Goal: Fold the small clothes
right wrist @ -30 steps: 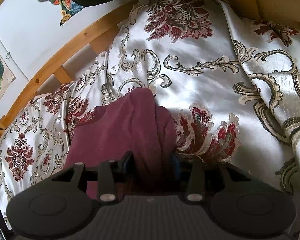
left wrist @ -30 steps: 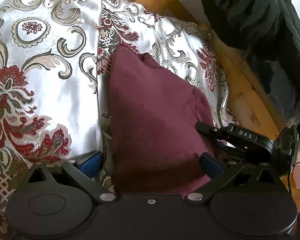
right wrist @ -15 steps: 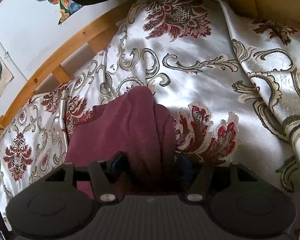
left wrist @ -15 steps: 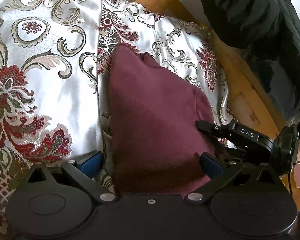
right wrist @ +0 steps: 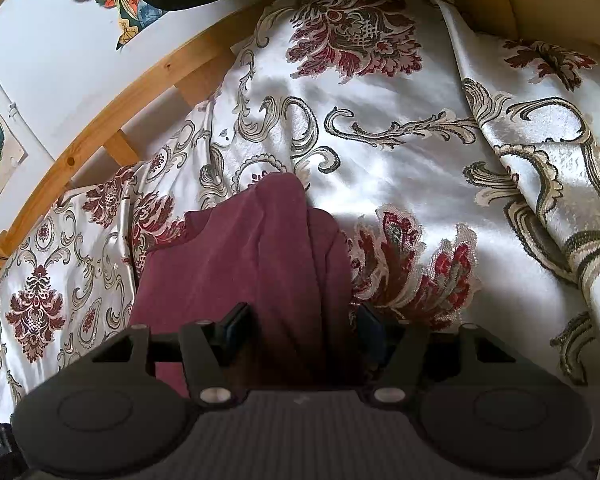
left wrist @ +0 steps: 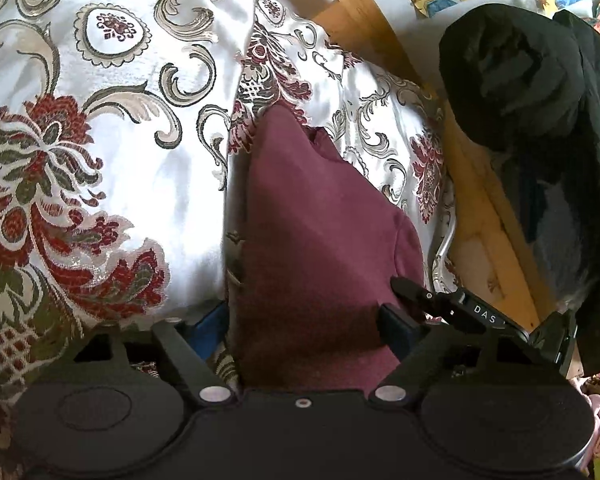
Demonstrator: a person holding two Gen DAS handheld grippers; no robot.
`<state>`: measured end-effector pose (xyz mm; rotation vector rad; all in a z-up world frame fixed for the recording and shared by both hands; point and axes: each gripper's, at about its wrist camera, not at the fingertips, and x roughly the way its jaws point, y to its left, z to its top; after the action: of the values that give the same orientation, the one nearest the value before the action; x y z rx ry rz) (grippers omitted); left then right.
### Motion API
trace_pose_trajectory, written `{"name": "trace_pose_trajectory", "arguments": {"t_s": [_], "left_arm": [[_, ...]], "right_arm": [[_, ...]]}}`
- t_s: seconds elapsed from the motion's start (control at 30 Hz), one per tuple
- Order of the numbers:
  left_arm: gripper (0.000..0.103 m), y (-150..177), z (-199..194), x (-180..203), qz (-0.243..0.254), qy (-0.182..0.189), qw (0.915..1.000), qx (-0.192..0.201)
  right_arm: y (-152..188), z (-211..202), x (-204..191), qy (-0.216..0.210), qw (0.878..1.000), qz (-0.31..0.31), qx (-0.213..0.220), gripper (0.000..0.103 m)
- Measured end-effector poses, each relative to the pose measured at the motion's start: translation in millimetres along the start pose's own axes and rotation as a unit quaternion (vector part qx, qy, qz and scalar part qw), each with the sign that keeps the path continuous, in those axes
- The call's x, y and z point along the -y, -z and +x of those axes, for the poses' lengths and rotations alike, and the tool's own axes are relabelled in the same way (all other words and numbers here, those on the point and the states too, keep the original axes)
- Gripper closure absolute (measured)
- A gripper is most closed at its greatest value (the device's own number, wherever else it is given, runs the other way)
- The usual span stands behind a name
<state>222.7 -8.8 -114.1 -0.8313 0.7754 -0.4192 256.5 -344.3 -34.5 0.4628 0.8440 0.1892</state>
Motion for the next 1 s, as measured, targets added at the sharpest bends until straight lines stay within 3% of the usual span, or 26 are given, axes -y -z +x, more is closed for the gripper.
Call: {"name": "trace_pose_trajectory", "arguments": {"t_s": [0.1, 0.3, 0.43, 0.6, 0.8, 1.0], "left_arm": [[0.034, 1, 0, 0, 0.003, 0.004, 1.0, -0.003], [0.046, 1, 0, 5, 0.023, 0.003, 0.9997, 0.001], [0.052, -2, -2, 8, 0.025, 0.001, 0.9997, -0.003], [0.057, -9, -11, 25, 0.064, -0.008, 0.9979, -0.005], [0.059, -19, -37, 47, 0.136, -0.02, 0.99, 0.029], [0.059, -32, -73, 52, 0.177, -0.038, 0.9792, 0.093]], "right_arm": [[0, 0, 0, -0.001, 1.0, -0.003, -0.001, 0.038], [2, -2, -11, -0.003, 0.999, -0.037, 0.002, 0.059], [3, -11, -19, -0.002, 0.998, -0.059, 0.02, 0.072], [9, -29, -41, -0.006, 0.993, -0.104, 0.06, 0.077], [25, -52, -88, -0.021, 0.976, -0.182, 0.121, 0.078], [34, -59, -144, -0.051, 0.94, -0.267, 0.206, 0.078]]}}
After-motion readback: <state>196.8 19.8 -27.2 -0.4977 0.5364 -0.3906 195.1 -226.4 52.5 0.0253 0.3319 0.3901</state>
